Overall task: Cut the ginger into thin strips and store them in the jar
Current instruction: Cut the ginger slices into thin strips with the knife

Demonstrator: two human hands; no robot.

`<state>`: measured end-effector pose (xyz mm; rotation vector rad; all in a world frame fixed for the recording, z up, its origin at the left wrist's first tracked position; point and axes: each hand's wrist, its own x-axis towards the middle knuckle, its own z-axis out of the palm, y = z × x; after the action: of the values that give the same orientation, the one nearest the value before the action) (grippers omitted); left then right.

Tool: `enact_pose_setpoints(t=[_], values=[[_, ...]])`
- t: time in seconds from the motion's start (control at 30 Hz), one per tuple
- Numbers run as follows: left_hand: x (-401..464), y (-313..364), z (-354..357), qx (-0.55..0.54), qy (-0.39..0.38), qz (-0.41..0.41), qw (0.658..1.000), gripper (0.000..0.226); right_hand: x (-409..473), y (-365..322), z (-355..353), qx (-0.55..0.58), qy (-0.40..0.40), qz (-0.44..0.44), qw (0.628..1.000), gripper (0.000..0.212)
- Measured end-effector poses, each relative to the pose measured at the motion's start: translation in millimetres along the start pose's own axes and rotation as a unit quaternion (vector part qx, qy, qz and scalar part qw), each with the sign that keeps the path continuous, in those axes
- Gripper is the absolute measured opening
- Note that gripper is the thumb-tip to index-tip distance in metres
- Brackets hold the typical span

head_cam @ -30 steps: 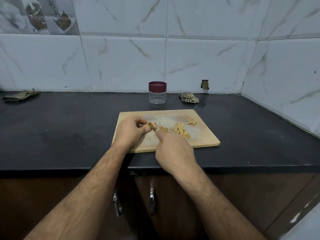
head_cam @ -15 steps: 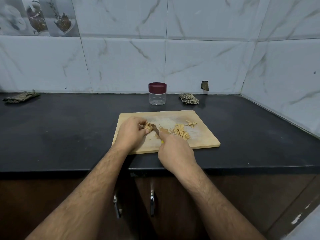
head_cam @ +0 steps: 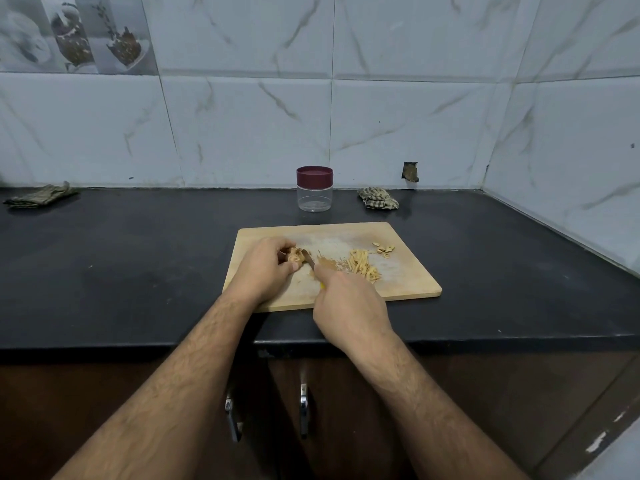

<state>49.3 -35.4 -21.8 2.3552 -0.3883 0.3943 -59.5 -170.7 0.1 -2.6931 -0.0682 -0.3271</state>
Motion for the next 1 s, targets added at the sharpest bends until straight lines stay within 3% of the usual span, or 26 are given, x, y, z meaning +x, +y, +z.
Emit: enact_pose_setpoints(t=[0.37,0.63,0.87,1.0], values=[[-5,6,-1,-0.008,0.032,0.012,0.999,0.037,1,-1,-3,-0.031,-0.007,-0.002,0.999,0.048],[-1,0,2,-0.014,0.027,-0.008,1.0,0.039,16,-11,-1,-0.045,-0.057,0.009,0.997,0.044],[2,-4,3,0.004,0.004,-0.016,1.0,0.009,11,-6,-4,-0.022,-0.05,0.008,0.998,0.054],[3,-6,3,0.015,0.002,-0.039,0.999,0.01,13,0,-10,-0.009,-0.002,0.027,1.0,0.048]])
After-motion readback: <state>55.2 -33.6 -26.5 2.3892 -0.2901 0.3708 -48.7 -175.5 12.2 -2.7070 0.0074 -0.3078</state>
